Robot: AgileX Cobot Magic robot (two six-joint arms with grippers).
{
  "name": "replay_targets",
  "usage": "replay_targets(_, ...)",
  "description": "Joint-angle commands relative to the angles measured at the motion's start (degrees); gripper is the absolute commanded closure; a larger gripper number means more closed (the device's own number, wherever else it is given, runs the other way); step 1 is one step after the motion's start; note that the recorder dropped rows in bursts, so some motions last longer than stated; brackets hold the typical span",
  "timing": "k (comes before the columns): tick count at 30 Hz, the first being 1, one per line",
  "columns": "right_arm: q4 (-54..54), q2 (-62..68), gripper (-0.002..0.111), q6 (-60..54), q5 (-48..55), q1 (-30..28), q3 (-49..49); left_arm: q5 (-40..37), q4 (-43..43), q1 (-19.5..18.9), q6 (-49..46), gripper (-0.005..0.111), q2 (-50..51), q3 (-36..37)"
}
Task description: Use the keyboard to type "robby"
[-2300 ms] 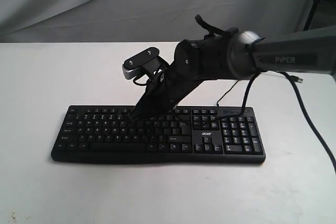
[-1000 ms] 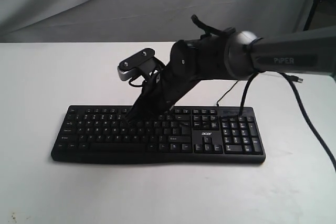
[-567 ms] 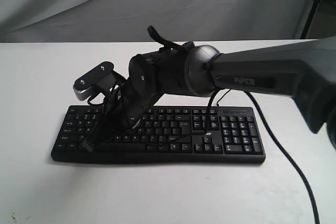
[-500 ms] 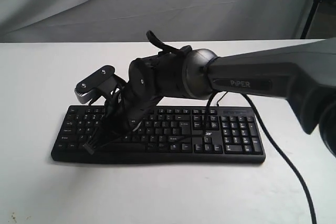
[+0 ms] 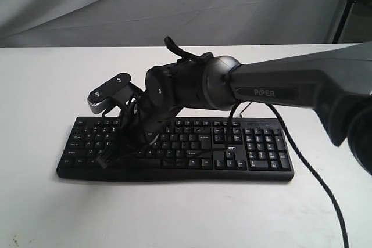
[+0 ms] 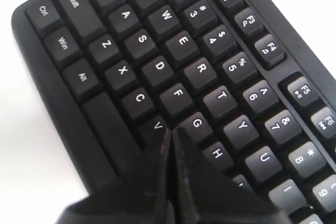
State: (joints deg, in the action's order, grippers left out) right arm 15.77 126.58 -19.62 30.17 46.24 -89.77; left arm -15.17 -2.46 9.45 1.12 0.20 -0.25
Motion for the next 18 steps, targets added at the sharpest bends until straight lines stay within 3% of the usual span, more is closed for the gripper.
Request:
replay_targets(1, -0.8, -0.2, 0.108, -0.1, 0.6, -0.6, -0.3, 0.4, -0.3, 0.4, 0.2, 0.107, -0.2, 0.2)
replay_targets(18, -0.9, 1.1, 0.108, -0.1, 0.3, -0.6, -0.3, 0.4, -0.3, 0.4, 0.2, 0.107, -0.2, 0.2)
